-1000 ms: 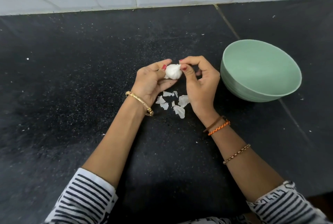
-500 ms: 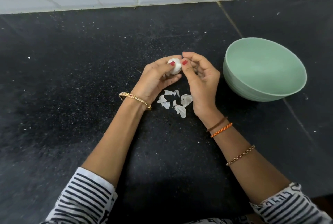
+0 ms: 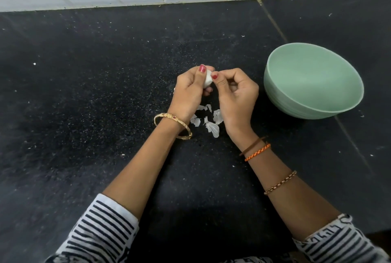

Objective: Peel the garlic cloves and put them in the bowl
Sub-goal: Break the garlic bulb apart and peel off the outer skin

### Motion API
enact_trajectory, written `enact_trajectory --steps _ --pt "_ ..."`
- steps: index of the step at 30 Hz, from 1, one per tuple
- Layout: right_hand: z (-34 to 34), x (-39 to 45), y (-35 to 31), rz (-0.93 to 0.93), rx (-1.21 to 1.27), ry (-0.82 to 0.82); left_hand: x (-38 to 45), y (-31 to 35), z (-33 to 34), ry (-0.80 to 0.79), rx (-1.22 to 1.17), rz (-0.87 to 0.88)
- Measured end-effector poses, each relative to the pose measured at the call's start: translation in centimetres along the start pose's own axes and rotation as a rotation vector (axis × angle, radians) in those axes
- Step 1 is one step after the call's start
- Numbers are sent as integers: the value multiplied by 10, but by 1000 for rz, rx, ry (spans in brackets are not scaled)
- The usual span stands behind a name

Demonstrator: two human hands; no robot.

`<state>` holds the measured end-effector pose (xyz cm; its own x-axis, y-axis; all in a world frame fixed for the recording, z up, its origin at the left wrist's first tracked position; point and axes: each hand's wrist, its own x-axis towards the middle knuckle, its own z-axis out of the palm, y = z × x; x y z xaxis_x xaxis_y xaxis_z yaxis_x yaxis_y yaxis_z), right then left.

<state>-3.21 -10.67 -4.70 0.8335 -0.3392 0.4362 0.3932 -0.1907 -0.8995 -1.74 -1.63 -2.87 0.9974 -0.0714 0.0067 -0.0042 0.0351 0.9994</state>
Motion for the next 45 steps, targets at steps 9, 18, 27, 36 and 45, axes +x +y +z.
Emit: enact_trajectory --steps 9,18,27,36,45 --pt "9 -7 0 -236 -181 50 0 3 7 177 -223 -161" --pt "7 -4 -4 -356 -236 27 -1 11 1 44 -591 -360" --pt "1 8 -5 28 -35 102 3 5 -30 -269 -382 -155" --pt "-4 10 -7 236 189 -25 -3 5 -20 44 -101 85" --pt "-3 11 -14 422 307 -49 0 3 -21 93 -262 -6"
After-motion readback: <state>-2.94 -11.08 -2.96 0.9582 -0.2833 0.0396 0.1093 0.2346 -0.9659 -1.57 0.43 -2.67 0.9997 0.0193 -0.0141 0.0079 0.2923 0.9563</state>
